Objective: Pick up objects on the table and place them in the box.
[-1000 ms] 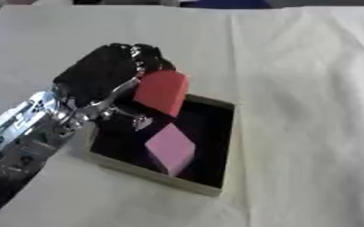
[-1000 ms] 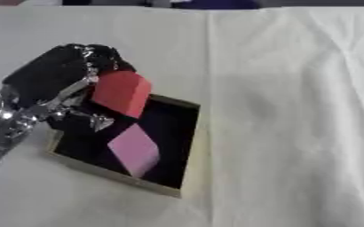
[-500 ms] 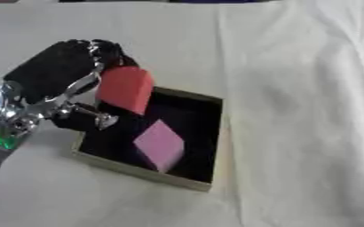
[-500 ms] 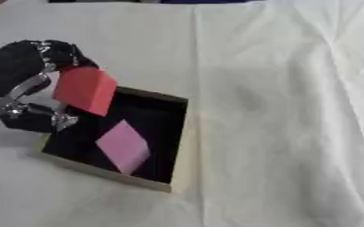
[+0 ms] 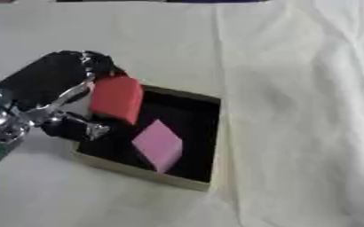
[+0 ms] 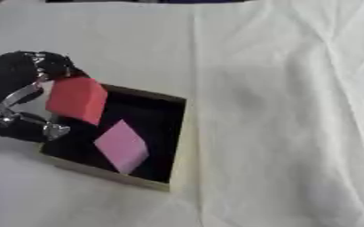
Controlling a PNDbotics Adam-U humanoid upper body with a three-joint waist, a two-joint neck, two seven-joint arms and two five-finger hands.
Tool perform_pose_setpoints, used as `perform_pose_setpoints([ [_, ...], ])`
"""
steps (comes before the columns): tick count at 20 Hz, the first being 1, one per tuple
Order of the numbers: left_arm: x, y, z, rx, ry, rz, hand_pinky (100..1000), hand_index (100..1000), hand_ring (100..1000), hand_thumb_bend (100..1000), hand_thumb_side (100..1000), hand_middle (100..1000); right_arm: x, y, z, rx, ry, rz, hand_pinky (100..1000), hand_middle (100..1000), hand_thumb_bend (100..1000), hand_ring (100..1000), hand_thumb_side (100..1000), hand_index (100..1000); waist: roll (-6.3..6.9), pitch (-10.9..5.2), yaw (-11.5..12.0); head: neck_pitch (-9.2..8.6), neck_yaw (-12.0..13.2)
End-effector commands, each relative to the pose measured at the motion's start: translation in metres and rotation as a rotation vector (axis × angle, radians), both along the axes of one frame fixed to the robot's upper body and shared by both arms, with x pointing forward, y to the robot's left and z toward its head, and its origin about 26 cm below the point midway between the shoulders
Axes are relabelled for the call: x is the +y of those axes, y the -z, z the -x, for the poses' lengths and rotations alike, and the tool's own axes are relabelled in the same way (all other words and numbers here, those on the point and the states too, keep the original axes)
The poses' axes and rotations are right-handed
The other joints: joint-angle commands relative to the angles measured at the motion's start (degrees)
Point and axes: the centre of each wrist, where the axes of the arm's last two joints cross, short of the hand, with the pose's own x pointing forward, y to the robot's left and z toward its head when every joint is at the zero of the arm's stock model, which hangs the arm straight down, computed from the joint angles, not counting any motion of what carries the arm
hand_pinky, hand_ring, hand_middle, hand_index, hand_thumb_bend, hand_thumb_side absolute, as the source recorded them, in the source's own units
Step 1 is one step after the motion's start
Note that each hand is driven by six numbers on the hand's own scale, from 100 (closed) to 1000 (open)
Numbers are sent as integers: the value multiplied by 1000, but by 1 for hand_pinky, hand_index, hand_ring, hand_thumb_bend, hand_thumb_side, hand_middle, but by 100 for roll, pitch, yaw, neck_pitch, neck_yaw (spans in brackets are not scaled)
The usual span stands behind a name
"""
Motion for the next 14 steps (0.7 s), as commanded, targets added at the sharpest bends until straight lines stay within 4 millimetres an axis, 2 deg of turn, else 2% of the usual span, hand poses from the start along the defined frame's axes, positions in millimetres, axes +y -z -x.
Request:
perform_pose_setpoints([
  [1, 3, -7, 2, -1, 23, -35, 812, 949, 840, 477, 445, 890, -4, -11, 4, -32, 12, 16, 825, 595, 100, 769, 646, 701, -10, -92, -7, -69, 15],
  [3, 3, -5, 3, 10, 32, -57, 841, 987, 880, 542, 496, 937, -5, -11, 4, -33, 12, 15, 825, 594, 100, 768, 646, 700, -9, -91, -13, -85, 10],
  [5, 4, -5, 3, 12, 24, -80, 860, 1000, 900, 609, 510, 960, -5, -11, 4, -34, 13, 14, 825, 593, 100, 766, 646, 699, -5, -95, -18, -93, 9],
  [8, 5, -5, 2, -3, 2, -96, 870, 1000, 906, 653, 527, 963, -5, -10, 5, -35, 13, 14, 826, 592, 100, 765, 647, 699, 5, -102, -19, -105, 2],
  [13, 8, -6, 2, -39, -34, -84, 872, 1000, 899, 648, 530, 946, -4, -10, 6, -36, 13, 17, 827, 592, 100, 764, 647, 698, 22, -126, -20, -98, -11],
  [14, 8, -6, 2, -48, -38, -74, 869, 988, 891, 616, 530, 934, -4, -10, 6, -36, 14, 18, 827, 592, 100, 764, 647, 698, 25, -133, -19, -89, -12],
])
